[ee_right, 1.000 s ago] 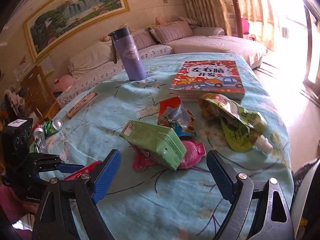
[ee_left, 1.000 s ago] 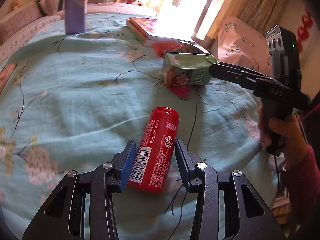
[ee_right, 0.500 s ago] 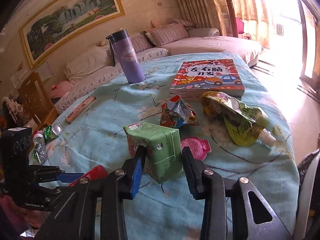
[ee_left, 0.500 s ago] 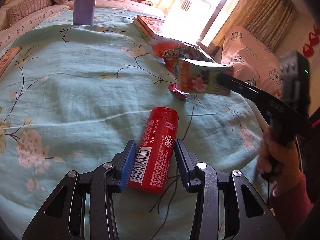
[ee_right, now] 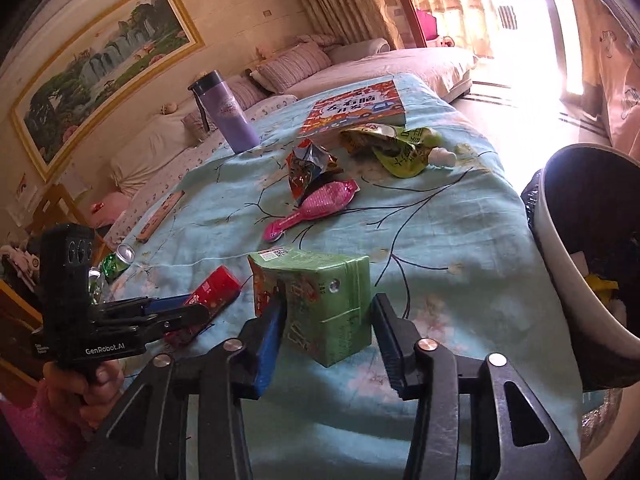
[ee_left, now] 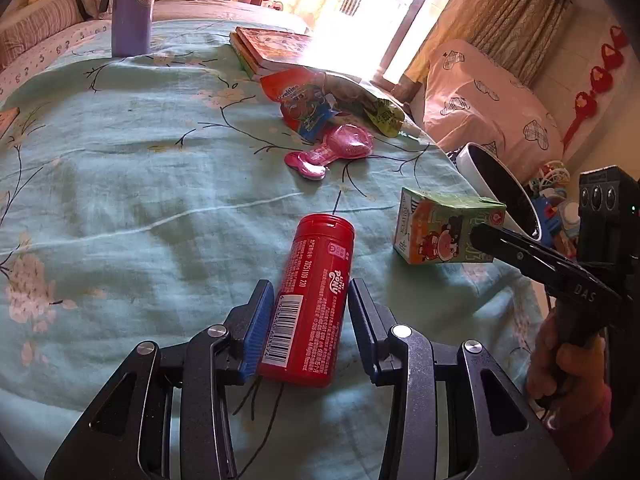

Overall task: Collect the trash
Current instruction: 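Lift both held items and carry them over the bin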

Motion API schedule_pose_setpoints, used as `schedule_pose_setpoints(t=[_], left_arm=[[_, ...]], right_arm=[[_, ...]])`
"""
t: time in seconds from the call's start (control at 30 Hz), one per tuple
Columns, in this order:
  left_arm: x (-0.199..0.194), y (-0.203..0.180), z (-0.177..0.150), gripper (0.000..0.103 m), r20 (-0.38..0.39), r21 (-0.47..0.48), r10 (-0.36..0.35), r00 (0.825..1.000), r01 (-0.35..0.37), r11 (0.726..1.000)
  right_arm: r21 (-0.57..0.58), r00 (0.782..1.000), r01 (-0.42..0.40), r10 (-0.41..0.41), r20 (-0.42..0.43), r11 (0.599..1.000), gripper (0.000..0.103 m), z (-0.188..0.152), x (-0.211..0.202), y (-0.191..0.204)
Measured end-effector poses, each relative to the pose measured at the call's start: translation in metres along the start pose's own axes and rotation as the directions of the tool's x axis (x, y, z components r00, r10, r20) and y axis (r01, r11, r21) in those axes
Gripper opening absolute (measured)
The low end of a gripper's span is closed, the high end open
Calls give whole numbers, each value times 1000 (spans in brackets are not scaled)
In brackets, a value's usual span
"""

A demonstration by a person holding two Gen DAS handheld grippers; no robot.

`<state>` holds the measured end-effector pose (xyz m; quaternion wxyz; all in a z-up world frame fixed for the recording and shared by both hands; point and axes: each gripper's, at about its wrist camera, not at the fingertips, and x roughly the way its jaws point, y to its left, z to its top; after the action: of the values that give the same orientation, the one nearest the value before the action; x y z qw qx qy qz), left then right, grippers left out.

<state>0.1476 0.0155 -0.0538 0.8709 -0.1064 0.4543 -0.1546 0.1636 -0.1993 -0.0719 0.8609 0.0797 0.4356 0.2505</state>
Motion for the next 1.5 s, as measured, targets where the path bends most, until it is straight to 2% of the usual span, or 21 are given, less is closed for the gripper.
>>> schedule_pose_setpoints(t=[0.07, 0.13, 0.23, 0.47, 0.53, 0.6, 0.7, 0.73, 0.77, 0.93, 1.13, 1.4, 1.5], left_arm=[[0, 1, -1, 38, -1, -4, -1, 1000, 1, 1000], [-1, 0, -1, 38, -1, 1, 5, 1000, -5, 1000], [-1, -3, -3, 38, 1, 21, 17, 1000, -17, 1000], [1, -7, -3, 38, 1, 28, 22, 1000, -22, 999], [2, -9, -3, 38, 0, 33, 22, 1000, -22, 999], [1, -10, -4, 38, 3, 39, 26, 1000, -26, 999], [1, -10, -5, 38, 3, 31, 24, 1000, -24, 999], [1, -10, -5, 38, 3, 28, 23, 1000, -23, 999], [0, -10, -5, 38, 2, 26, 23, 1000, -23, 999], [-1, -19, -6, 37, 3, 38, 15, 1000, -15, 999], [1, -54, -1, 37, 19, 92, -13, 1000, 11, 996], [9, -110, 11, 36, 37, 179, -66, 997, 58, 982], [14, -128, 16, 36, 38, 203, -78, 996, 69, 977]], right_arm=[[-21, 1000, -20, 20, -8, 1000, 72, -1, 3, 5], [-59, 999, -26, 25, -22, 998, 77, -1, 8, 10], [-90, 998, -33, 28, -48, 995, 78, -1, 17, 11], [-86, 991, -113, 107, -79, 990, 81, -9, 16, 8], [-118, 987, -145, 135, -85, 982, 81, -12, 12, 14], [-174, 988, -142, 128, -92, 974, 81, -16, 8, 23], [-256, 994, -69, 47, -94, 964, 75, -18, 8, 37], [-274, 996, -37, 12, -92, 961, 63, -19, 9, 39], [-285, 995, -10, -18, -94, 959, 38, -20, 12, 40], [-207, 998, 16, -30, -62, 978, 36, -23, 6, 28], [-66, 996, 60, -56, 65, 996, 35, -28, -36, 6], [68, 964, 177, -187, 189, 982, 34, -37, -93, -28], [102, 956, 185, -203, 211, 977, 34, -42, -107, -39]])
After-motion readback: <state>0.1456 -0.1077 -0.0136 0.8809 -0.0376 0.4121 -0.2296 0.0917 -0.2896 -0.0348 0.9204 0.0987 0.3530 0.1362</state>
